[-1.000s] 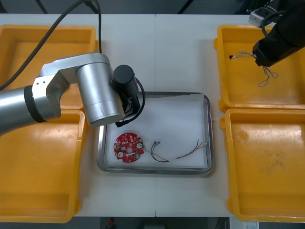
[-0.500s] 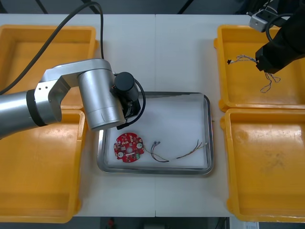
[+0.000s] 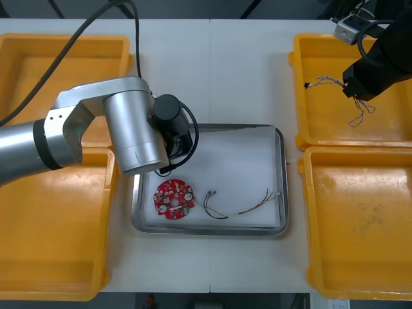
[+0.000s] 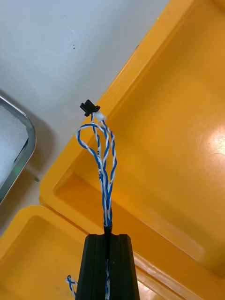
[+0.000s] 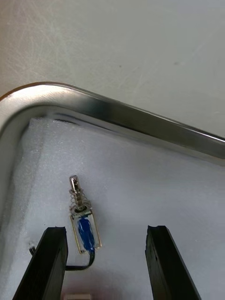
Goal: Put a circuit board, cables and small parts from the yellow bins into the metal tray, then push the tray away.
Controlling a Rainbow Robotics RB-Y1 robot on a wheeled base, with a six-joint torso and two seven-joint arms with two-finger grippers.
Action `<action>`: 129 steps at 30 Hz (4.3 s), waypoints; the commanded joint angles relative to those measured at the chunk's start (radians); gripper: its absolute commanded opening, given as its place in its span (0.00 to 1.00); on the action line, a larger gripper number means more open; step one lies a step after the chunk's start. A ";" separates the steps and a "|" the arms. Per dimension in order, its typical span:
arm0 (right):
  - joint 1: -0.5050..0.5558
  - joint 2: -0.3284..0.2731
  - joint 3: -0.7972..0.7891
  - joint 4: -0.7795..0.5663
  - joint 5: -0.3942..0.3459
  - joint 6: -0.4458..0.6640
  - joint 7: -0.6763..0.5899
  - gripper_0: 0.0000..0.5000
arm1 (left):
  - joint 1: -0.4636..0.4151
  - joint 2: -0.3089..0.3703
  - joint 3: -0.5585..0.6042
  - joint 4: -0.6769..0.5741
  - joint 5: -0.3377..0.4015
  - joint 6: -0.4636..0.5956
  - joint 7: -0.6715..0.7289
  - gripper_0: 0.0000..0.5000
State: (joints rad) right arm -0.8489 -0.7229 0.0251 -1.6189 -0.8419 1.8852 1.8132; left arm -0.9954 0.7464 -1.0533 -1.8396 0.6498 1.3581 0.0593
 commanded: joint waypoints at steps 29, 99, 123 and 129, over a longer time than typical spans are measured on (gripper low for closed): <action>0.001 -0.033 0.095 -0.234 -0.213 -0.023 -0.026 0.00 | -0.095 0.355 0.450 0.174 0.561 0.058 0.129 1.00; -0.081 0.069 0.651 -0.131 -0.120 -0.431 0.242 1.00 | -0.132 0.182 0.236 0.896 0.728 -0.183 0.683 1.00; 0.137 -0.049 0.245 -0.493 -0.063 -0.049 -0.497 1.00 | -0.132 0.128 0.171 0.947 0.697 -0.246 0.669 1.00; 0.195 -0.099 0.157 -0.523 -0.063 -0.006 -0.606 1.00 | -0.131 0.126 0.153 0.941 0.694 -0.254 0.662 0.69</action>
State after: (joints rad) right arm -0.6893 -0.7654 0.2468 -2.0989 -0.9115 1.8617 1.2670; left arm -1.0848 0.8830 -0.8771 -0.8885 1.3542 1.1137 0.7539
